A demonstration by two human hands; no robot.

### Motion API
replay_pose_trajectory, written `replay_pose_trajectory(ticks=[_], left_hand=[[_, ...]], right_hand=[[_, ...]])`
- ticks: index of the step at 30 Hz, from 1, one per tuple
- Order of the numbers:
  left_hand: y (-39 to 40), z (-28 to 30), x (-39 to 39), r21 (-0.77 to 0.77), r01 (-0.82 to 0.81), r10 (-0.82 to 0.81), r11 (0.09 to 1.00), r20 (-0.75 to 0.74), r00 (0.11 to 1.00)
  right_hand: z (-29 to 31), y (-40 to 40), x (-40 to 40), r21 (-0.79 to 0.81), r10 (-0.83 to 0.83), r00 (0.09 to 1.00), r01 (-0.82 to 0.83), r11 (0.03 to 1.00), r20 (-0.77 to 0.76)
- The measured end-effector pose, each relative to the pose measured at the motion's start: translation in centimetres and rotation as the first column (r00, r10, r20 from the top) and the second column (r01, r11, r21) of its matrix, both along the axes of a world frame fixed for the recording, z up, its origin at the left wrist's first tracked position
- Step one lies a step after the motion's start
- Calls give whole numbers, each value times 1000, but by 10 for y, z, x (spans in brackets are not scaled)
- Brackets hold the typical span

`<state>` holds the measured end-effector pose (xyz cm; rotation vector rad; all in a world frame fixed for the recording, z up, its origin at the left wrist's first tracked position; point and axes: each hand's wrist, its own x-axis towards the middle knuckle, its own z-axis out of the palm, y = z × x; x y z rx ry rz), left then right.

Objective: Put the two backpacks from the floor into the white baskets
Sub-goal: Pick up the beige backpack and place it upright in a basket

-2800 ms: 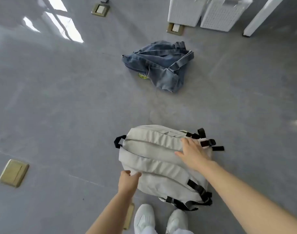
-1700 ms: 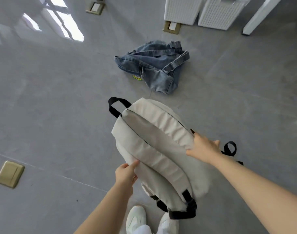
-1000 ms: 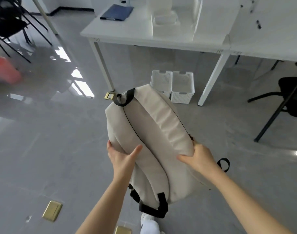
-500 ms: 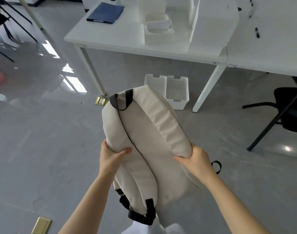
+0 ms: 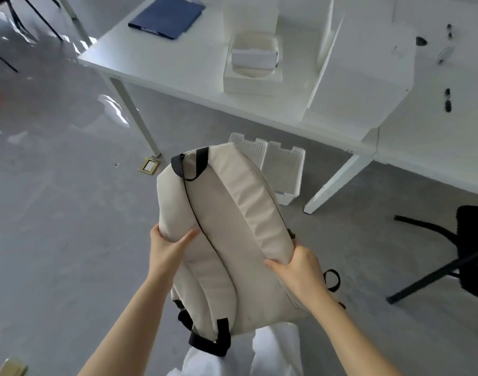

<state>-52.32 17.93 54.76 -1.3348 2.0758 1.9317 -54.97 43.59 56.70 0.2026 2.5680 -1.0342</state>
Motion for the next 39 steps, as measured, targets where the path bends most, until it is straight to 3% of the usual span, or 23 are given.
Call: replay_pose_trajectory(ticks=[6,14,18,24,27,34,39], left_hand=[[15,-12,-65,35,-224,221,974,83,972],[-20,-38,-134,125,-343,333,931,97,938],[-41,-57,-168,101,-388,375,916,130,918],[-54,-124,-212,4,-469,446,883,301,843],[-53,-163,-236,12,-500,469,866,329,820],[-53,-275,-299,126,-569,546,812,178,819],[-59,-330,-342,147,-478,478,866,33,878]], right_hand=[[-9,10,-100,-19,157,987,-158,987,-37],[-41,-33,-221,50,248,967,-251,967,61],[-61,-59,-263,67,295,955,-296,953,12],[-114,-98,-307,251,543,839,-516,819,-47],[-153,-113,-332,315,593,796,-536,783,-122],[-279,-138,-423,293,626,742,-560,775,-239],[-349,-160,-490,318,602,714,-513,797,-358]])
